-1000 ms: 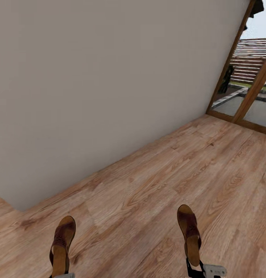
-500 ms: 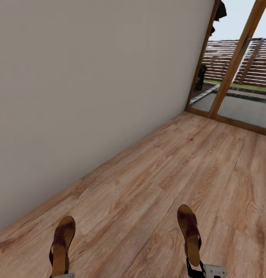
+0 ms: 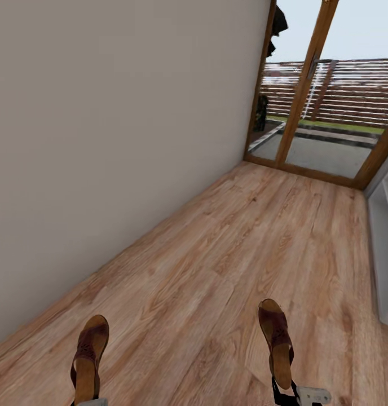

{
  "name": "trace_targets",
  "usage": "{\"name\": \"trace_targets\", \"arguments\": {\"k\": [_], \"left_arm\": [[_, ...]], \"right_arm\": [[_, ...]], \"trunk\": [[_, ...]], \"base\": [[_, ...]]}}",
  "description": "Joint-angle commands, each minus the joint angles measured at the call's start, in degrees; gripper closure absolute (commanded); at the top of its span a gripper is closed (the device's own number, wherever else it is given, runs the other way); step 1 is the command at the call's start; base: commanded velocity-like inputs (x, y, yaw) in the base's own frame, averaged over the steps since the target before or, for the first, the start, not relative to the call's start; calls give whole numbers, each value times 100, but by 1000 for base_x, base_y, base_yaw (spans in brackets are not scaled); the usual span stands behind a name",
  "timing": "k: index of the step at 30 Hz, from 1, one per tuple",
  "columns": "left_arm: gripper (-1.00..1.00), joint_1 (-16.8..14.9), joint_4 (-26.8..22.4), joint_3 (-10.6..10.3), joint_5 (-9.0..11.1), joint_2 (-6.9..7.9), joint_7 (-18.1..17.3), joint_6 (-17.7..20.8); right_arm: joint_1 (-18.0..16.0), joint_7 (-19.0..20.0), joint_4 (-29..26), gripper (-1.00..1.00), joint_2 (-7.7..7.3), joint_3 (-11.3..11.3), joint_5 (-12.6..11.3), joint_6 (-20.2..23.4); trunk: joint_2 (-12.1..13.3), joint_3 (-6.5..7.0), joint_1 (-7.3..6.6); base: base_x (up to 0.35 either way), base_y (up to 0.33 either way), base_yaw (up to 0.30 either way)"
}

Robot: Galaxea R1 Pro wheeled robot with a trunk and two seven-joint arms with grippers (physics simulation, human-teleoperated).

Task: Pick up the two gym shoes and the two sandals from the corridor floor and place them onto the hallstand (shoe rack) in the corridor, making sure they are on the rack and not on the floor. Arrange them so the two gym shoes are next to each other and the two sandals are next to each other.

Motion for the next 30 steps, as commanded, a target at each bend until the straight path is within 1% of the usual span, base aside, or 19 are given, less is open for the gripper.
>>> {"name": "trace_targets", "arguments": {"k": [1,5,7,30], "left_arm": [[100,-2,1,20,-38,-3,-9,-14],[100,-2,-4,21,-32,-2,-9,-14],[100,-4,-5,21,-28,-2,-9,-14],[100,2,18,5,-26,16,-9,-14]], "right_arm": [[-4,18,4,100,2,-13,-15,-13],[-4,18,3,100,2,-13,-15,-13],[-4,18,3,100,2,-11,-14,-13],[-4,18,3,100,2,-13,-15,-13]], "trunk": [[-1,2,-1],[-1,25,-1],[-1,36,-1],[-1,168,-1]], "base": [[0,0,-264],[23,0,-263],[232,0,-262],[330,0,-262]]}}
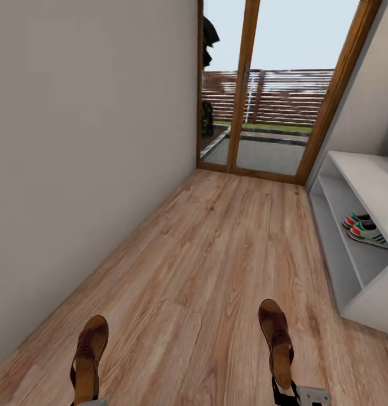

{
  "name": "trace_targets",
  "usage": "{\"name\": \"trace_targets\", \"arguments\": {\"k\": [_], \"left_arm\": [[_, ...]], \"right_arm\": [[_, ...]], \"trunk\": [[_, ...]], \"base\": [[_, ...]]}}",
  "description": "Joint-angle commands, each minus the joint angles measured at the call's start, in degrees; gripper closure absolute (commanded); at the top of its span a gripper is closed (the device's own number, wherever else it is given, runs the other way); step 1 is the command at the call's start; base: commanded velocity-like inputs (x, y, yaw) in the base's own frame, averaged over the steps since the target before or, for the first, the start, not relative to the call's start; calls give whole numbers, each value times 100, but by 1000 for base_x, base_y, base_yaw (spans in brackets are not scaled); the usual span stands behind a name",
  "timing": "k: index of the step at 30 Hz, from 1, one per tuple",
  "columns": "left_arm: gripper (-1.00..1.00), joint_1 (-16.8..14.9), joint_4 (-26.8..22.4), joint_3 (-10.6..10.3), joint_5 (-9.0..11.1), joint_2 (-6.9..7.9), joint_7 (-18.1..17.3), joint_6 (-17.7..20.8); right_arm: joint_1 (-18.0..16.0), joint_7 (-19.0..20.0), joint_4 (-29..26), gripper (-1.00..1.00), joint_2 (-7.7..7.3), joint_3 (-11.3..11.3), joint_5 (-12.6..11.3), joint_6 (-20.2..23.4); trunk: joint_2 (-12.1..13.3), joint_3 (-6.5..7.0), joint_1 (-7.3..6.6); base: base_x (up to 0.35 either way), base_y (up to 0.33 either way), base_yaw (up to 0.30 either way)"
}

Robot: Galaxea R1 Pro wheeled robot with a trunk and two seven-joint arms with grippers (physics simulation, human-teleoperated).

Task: Pick up the two gym shoes and the two sandals from the corridor floor and place them onto the hallstand (shoe rack) in the corridor, making sure they are on the rack and not on the floor. Arrange them so the two gym shoes are next to each other and the two sandals are next to each other.

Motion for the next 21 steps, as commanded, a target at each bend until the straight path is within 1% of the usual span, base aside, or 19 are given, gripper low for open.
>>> {"name": "trace_targets", "arguments": {"k": [1,9,21], "left_arm": [[100,-4,1,19,-37,-3,-9,-14],[100,-7,1,19,-37,-3,-9,-14],[100,-6,1,18,-37,-3,-9,-14]], "right_arm": [[-5,18,4,100,2,-13,-14,-13],[-5,18,4,100,2,-13,-14,-13],[-5,18,7,100,17,-11,-14,-13]], "trunk": [[-1,2,3],[-1,48,3],[-1,123,3]], "base": [[338,0,-261],[338,13,-259],[338,96,-244]]}}
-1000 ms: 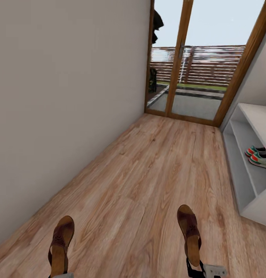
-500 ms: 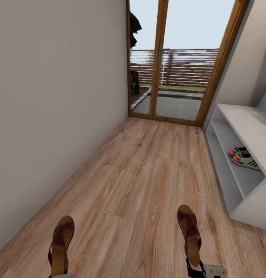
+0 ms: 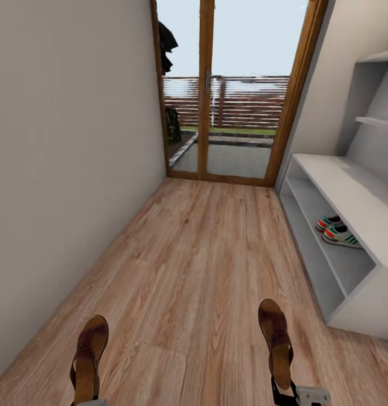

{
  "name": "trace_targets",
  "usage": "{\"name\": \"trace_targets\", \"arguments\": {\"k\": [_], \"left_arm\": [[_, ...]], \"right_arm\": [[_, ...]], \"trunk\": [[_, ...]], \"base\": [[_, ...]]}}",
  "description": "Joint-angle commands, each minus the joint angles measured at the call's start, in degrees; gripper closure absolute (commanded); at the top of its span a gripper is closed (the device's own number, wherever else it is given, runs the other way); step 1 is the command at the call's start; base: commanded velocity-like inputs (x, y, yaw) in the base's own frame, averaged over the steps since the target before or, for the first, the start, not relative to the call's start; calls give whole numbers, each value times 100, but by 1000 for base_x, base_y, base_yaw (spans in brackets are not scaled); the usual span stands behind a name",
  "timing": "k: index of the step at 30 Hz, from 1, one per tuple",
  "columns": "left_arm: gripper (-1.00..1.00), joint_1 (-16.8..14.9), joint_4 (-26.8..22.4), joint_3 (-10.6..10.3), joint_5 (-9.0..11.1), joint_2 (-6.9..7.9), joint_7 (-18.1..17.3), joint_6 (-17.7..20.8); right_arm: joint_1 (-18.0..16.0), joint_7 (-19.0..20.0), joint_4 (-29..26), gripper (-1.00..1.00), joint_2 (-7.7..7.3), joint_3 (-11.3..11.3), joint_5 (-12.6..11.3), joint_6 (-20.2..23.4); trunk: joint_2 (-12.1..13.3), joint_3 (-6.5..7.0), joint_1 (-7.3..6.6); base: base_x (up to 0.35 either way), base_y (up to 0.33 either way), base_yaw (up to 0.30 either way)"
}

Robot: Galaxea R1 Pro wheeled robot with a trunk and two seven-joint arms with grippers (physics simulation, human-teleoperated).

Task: Pick up the two gym shoes and the two sandals from the corridor floor and place them onto the hallstand (shoe rack) in the corridor, making sure they are on the rack and not on the floor. Arrange them so the two gym shoes are next to each other and the two sandals are next to each other.

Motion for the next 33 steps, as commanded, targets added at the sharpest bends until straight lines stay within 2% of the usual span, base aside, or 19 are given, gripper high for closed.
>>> {"name": "trace_targets", "arguments": {"k": [1,17,33], "left_arm": [[100,-4,2,19,-37,-2,-9,-15],[100,-5,2,19,-37,-2,-9,-15],[100,-2,2,19,-37,-2,-9,-15]], "right_arm": [[-4,18,6,100,3,-12,-12,-13],[-4,35,18,100,13,-6,4,-19],[-4,36,18,100,13,-6,4,-17]], "trunk": [[-1,3,3],[-1,133,3],[-1,268,3]], "base": [[338,103,-229],[338,99,-173],[338,8,-159]]}}
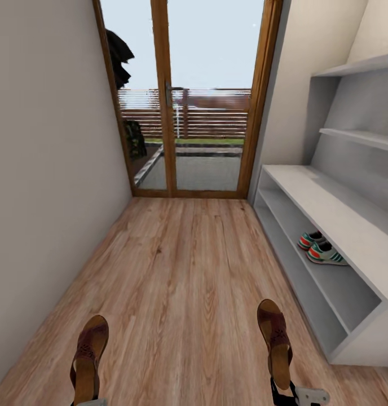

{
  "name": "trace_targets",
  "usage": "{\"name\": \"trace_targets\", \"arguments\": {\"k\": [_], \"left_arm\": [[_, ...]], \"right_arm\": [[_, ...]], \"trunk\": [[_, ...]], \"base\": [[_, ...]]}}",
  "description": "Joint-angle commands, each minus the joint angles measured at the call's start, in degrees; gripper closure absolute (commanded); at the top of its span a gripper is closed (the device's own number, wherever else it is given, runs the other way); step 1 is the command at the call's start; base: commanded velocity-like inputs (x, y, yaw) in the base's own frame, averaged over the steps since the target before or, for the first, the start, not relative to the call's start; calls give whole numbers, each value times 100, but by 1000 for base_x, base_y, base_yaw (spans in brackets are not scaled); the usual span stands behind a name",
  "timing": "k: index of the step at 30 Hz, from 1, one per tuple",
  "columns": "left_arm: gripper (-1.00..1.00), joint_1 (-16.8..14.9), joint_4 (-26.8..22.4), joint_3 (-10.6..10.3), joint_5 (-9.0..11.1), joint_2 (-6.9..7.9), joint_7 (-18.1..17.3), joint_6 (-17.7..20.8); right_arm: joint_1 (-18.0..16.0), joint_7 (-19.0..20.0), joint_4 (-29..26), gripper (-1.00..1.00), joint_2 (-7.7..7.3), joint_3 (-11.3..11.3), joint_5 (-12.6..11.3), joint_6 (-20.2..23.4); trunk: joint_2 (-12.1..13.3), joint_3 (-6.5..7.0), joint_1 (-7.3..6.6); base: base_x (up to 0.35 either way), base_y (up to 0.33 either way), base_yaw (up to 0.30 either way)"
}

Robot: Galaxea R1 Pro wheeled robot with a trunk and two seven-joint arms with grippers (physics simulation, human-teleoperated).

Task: Pick up the two gym shoes and the two sandals from the corridor floor and place them onto the hallstand (shoe rack) in the corridor, making sure they are on the rack and not on the floor. Arrange them so the two gym shoes are next to each other and the two sandals are next to each other.

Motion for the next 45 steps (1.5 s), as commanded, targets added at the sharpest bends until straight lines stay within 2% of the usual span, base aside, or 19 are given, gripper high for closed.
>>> {"name": "trace_targets", "arguments": {"k": [1,14,37,45], "left_arm": [[100,-4,1,19,-37,-3,-9,-14],[100,-3,1,21,-37,-3,-9,-14],[100,-6,1,19,-37,-3,-9,-14],[100,-5,1,19,-37,-3,-9,-14]], "right_arm": [[-4,20,4,100,2,-14,-13,-14],[-4,13,-5,100,13,-14,-13,-8],[-4,25,-13,100,23,-14,-17,-8],[-4,11,-14,100,28,-22,-30,0]], "trunk": [[-1,4,2],[-1,72,2],[-1,72,2],[-1,13,2]], "base": [[338,0,-158],[311,129,-82],[303,170,0],[320,128,0]]}}
